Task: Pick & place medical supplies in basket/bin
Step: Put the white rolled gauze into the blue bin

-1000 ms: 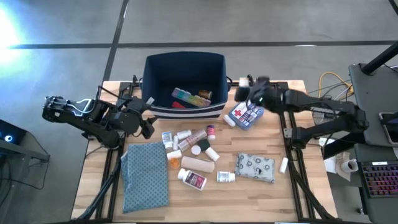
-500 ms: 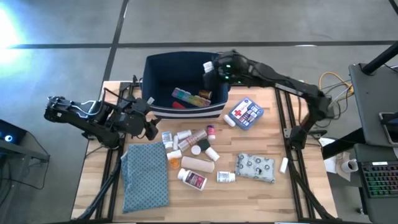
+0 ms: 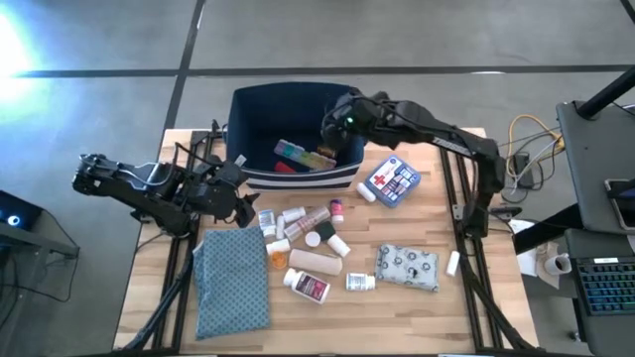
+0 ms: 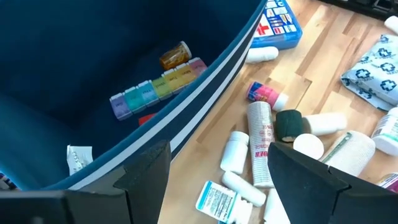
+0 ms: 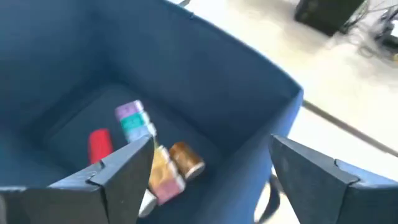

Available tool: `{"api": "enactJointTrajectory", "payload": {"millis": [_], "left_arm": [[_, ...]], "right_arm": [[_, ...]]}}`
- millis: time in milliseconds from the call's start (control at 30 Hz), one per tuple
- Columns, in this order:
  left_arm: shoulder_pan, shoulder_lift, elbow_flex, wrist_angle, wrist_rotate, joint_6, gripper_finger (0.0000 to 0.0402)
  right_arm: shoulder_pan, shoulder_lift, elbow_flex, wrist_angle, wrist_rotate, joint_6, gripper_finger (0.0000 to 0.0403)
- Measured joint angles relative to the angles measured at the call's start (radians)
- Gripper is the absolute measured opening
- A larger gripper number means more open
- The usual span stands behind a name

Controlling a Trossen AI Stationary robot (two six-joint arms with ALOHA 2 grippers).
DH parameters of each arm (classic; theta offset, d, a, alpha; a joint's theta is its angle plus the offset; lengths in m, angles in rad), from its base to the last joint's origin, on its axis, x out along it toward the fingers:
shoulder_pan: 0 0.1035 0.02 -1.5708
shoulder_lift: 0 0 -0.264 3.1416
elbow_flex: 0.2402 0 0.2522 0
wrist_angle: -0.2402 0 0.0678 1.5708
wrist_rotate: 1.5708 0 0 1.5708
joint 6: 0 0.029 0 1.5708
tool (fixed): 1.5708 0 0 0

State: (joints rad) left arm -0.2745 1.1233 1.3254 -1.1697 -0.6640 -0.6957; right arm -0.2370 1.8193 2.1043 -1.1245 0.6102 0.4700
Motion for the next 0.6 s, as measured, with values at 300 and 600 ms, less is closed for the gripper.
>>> {"api": "enactJointTrajectory", "payload": {"millis": [300,600], "left_arm": [[0.017,0.0,0.0,0.0,-0.018,0.048,0.0248],[0.053,-0.001,-0.003,-0.001,-0.018,0.127,0.0248]], "right_arm": [[0.122,-0.11,-0.078,-0.436,-0.194,0.524,0.0297],[0.304,-0.183,-0.418,-0.435,-0.544,0.744,0.0282]]}}
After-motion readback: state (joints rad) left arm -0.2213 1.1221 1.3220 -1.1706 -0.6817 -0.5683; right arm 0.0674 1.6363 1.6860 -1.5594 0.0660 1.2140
